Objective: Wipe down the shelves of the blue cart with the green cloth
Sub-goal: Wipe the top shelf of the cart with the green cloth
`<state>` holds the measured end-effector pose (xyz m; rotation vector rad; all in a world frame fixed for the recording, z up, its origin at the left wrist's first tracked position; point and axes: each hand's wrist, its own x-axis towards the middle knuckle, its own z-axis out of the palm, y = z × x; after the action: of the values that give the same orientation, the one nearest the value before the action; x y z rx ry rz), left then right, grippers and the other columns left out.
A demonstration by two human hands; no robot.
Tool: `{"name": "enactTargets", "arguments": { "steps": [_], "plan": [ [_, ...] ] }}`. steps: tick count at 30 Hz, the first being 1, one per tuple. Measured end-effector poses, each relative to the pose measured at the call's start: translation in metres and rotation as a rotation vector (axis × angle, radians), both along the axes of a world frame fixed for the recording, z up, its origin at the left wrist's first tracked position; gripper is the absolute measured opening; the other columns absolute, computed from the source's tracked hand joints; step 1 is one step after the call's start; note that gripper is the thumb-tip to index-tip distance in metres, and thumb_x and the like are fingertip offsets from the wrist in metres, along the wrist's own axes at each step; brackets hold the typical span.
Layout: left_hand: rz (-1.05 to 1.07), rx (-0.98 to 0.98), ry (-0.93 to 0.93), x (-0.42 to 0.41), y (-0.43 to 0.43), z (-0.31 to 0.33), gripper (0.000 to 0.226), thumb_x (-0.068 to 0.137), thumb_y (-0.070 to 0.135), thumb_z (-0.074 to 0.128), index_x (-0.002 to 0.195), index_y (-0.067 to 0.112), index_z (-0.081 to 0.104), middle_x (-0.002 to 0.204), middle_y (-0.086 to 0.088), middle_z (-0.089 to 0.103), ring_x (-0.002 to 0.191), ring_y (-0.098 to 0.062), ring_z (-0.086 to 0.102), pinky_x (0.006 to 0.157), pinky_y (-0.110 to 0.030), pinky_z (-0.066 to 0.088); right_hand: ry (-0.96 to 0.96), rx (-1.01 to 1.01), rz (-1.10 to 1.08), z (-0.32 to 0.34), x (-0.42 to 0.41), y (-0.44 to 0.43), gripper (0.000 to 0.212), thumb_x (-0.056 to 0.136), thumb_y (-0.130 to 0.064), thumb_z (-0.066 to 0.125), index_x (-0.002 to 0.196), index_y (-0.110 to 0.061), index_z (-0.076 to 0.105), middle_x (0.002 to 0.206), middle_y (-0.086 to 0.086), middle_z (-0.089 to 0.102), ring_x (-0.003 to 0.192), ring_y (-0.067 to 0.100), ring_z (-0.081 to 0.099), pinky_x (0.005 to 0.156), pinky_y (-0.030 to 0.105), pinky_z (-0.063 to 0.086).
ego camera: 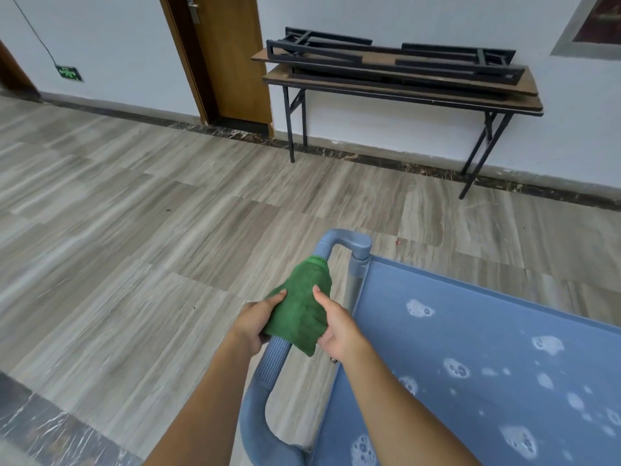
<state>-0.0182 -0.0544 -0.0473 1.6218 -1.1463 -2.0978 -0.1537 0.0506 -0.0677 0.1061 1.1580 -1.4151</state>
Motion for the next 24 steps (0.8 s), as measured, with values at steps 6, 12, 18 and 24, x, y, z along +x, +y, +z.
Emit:
{"name": "enactTargets", "arguments": {
  "steps": [6,12,18,24],
  "plan": [
    [-0.002,-0.188,0.03,-0.011,-0.005,0.027,0.043,0.081,0.018,0.081,0.115,-0.002,0.066,0.104,-0.018,0.076,0.096,-0.033,0.073,0.084,-0.044,0.059,0.133,0.008,-0.116,0.025,-0.018,0.011,0.03,0.084,-0.014,0.079,0.112,-0.008,0.073,0.102,0.014,0.078,0.094,0.033,0.075,0.086,0.055,0.059],
    [-0.031,-0.3,0.206,-0.047,0.016,0.066,0.023,0.082,0.009,0.078,0.096,0.012,0.061,0.094,-0.018,0.074,0.084,-0.03,0.072,0.068,-0.037,0.057,0.159,-0.086,-0.227,0.059,-0.047,0.04,0.028,0.088,-0.006,0.072,0.115,-0.003,0.071,0.107,0.018,0.076,0.099,0.034,0.074,0.082,0.05,0.061],
    [-0.197,-0.297,0.266,-0.095,0.066,0.076,0.029,0.085,0.006,0.074,0.106,0.022,0.06,0.094,-0.011,0.076,0.076,-0.023,0.074,0.06,-0.033,0.056,0.242,-0.026,-0.322,0.078,-0.084,0.113,0.021,0.09,-0.002,0.068,0.111,-0.004,0.07,0.105,0.016,0.077,0.098,0.033,0.074,0.089,0.052,0.058],
    [-0.503,-0.296,0.225,-0.15,0.156,0.064,0.047,0.088,0.005,0.068,0.118,0.042,0.067,0.085,-0.001,0.076,0.063,-0.018,0.067,0.052,-0.028,0.045,0.356,0.095,-0.471,0.082,-0.122,0.228,0.024,0.09,0.002,0.065,0.112,-0.005,0.069,0.103,0.015,0.077,0.096,0.033,0.075,0.089,0.053,0.058]
  ]
}}
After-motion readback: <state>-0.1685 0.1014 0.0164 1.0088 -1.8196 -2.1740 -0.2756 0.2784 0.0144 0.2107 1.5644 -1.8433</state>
